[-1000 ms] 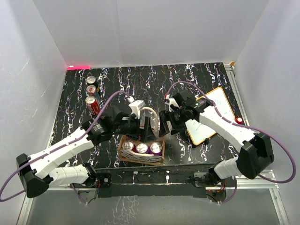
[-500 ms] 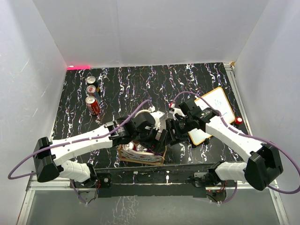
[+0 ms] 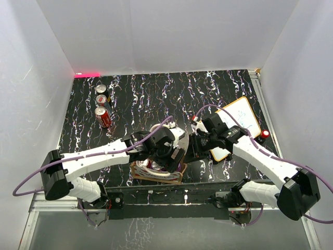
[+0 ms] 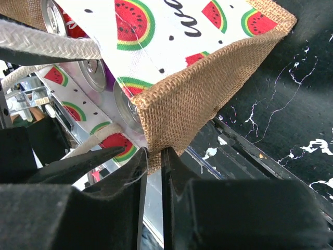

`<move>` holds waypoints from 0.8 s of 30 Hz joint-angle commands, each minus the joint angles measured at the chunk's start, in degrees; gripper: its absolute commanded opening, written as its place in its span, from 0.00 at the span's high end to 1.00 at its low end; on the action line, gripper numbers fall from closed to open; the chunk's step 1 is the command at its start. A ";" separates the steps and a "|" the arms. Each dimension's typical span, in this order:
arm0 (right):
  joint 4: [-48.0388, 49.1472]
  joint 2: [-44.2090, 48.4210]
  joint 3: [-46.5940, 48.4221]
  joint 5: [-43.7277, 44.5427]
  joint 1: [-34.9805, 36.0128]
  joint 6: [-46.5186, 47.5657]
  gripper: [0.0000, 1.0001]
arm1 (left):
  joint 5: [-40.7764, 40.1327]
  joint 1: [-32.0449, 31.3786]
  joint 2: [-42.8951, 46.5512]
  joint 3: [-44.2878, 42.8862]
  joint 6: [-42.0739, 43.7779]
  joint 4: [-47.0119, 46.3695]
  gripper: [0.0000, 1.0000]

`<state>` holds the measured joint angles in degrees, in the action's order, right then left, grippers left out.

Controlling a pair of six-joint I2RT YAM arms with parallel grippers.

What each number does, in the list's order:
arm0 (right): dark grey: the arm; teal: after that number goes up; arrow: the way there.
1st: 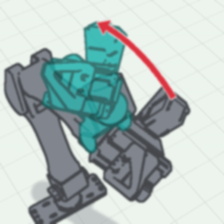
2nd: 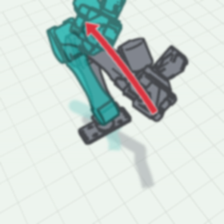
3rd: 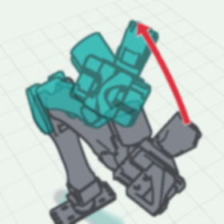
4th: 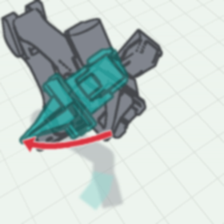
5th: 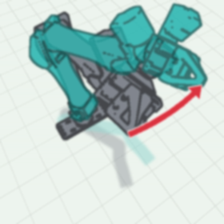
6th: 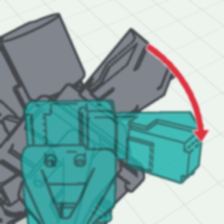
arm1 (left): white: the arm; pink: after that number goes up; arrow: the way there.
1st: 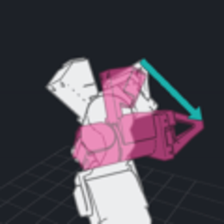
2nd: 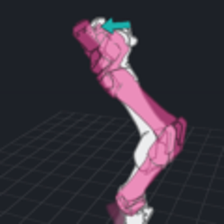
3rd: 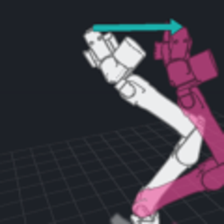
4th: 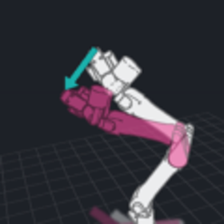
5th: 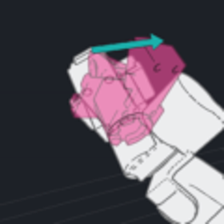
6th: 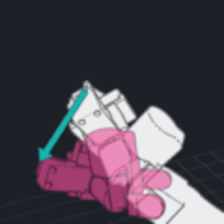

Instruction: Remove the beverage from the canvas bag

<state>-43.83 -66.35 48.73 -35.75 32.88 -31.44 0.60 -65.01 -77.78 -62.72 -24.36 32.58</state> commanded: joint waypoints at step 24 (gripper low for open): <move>1.69 -2.26 1.19 5.99 -0.06 -0.09 0.88 | -1.02 -1.45 -10.70 -0.21 8.40 -2.32 0.16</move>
<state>-42.65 -67.24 48.53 -35.51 32.93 -34.52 0.60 -65.25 -86.59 -63.40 -18.15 29.41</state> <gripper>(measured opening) 0.131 0.857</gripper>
